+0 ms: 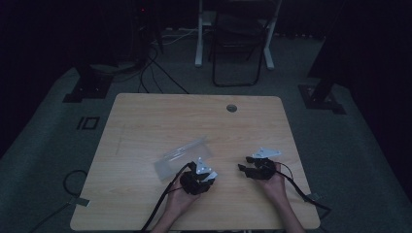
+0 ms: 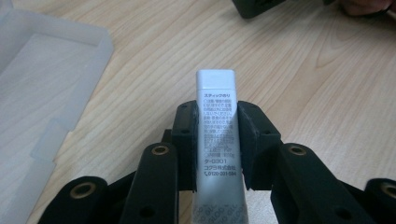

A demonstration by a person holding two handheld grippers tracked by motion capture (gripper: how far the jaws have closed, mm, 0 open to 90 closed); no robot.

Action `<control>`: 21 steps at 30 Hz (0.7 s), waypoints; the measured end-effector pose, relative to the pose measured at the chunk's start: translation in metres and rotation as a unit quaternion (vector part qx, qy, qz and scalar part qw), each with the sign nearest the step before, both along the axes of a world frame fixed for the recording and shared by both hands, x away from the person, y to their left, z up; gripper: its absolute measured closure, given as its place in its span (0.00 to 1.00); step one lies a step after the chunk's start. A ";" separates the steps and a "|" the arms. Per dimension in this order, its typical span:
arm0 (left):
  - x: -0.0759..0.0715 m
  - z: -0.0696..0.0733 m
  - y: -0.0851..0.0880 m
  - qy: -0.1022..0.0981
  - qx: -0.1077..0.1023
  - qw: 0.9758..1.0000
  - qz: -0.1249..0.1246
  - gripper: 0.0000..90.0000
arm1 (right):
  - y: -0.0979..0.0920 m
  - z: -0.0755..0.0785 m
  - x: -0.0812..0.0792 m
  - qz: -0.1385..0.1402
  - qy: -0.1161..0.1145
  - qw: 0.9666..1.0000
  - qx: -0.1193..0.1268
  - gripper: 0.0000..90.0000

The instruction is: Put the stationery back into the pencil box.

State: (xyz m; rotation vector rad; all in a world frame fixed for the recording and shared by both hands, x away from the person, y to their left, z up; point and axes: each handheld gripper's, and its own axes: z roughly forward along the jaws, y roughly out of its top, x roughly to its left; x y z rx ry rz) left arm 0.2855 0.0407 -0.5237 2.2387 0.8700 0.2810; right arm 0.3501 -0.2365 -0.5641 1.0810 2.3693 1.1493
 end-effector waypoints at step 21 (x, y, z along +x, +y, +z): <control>-0.006 0.018 0.003 -0.023 -0.012 1.000 -0.013 0.78 | 0.000 0.000 0.000 0.000 0.001 1.000 0.001 0.52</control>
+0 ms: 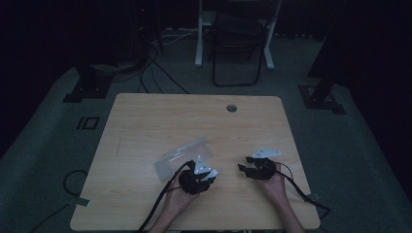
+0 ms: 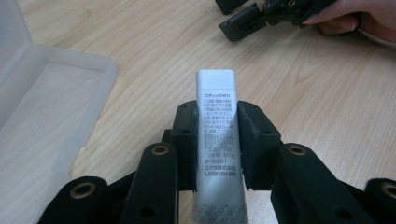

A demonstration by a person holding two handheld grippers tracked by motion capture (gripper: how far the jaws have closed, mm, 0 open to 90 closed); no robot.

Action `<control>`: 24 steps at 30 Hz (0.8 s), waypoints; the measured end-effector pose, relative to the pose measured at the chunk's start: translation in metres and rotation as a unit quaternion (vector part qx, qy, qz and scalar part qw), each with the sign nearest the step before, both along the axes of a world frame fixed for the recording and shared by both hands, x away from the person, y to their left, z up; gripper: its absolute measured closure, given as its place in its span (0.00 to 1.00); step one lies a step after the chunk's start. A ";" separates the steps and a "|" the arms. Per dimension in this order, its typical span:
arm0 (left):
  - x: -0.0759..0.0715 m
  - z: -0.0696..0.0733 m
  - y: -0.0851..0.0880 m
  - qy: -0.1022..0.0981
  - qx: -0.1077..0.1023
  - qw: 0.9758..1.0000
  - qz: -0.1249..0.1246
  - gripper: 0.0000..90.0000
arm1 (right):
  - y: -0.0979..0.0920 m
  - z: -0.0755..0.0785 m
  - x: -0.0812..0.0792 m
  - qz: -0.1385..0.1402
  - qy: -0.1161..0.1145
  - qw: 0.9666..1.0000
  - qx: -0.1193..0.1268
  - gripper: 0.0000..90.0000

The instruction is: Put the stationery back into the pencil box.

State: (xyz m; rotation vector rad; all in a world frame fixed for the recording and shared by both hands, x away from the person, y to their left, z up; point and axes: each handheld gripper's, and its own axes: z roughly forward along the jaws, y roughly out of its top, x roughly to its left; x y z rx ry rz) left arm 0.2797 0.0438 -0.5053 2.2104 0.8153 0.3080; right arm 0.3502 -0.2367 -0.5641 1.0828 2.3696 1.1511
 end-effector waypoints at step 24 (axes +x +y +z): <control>-0.002 0.017 0.008 -0.016 -0.010 1.000 0.001 0.78 | 0.000 0.000 0.000 0.001 0.000 1.000 0.000 0.52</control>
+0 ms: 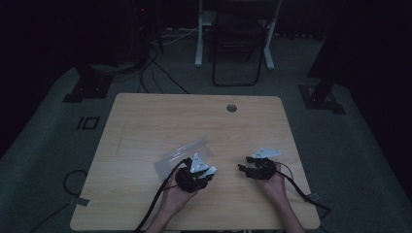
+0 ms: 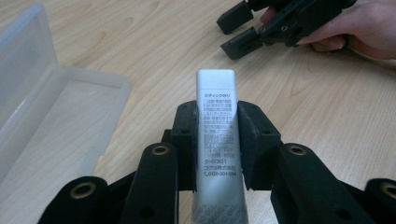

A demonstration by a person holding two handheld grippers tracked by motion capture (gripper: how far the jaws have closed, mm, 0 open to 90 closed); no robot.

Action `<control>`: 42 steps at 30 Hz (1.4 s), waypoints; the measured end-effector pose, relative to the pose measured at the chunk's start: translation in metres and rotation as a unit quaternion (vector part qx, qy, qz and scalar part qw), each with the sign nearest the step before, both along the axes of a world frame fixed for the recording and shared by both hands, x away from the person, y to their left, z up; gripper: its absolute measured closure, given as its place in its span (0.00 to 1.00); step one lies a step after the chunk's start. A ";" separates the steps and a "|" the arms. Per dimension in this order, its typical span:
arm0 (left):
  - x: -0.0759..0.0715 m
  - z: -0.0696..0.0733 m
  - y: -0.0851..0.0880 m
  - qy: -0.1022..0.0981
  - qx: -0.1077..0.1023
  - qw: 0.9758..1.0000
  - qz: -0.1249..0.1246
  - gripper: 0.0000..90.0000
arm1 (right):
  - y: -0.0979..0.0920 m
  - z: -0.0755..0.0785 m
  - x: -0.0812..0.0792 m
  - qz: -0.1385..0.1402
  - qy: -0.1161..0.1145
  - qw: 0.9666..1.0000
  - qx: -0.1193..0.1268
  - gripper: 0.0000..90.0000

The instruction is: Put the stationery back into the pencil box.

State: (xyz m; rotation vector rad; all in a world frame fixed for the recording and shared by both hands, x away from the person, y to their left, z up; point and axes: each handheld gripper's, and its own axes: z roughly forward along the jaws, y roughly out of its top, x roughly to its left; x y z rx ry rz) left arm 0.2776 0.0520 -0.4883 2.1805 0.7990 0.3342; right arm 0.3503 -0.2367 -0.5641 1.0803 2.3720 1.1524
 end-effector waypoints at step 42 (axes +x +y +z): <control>0.006 0.012 0.015 -0.024 -0.001 1.000 0.001 0.78 | 0.000 0.000 0.000 0.000 -0.001 1.000 -0.001 0.52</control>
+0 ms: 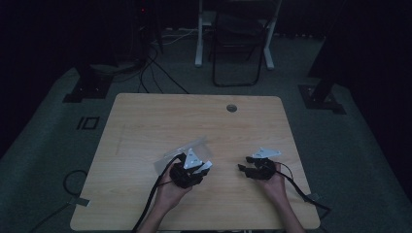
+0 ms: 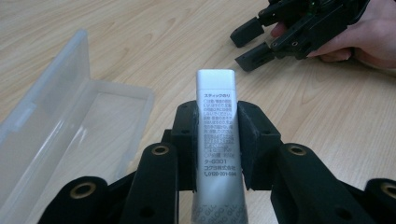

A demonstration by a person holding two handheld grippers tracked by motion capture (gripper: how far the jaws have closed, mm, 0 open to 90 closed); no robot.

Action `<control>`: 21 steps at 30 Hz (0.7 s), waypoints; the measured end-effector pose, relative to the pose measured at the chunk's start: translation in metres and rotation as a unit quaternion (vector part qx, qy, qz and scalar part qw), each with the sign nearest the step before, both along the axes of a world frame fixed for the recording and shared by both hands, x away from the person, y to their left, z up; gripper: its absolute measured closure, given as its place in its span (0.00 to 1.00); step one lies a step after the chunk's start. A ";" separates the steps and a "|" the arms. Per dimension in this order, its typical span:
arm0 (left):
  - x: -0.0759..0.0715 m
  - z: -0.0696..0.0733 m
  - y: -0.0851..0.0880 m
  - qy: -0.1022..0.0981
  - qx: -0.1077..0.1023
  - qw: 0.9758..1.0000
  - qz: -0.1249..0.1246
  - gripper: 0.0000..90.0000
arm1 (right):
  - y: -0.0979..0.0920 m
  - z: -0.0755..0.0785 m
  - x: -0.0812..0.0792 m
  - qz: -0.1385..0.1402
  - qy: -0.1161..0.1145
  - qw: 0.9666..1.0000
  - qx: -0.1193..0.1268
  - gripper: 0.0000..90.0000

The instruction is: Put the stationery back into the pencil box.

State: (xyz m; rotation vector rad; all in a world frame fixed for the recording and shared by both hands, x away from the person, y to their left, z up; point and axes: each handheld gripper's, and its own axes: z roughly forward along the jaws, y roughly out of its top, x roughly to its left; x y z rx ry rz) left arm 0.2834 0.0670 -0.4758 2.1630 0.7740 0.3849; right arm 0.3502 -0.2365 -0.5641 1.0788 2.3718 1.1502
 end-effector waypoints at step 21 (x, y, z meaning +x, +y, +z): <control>0.004 0.004 0.011 -0.013 -0.010 1.000 -0.004 0.78 | 0.000 0.000 0.000 0.000 0.000 1.000 0.000 0.51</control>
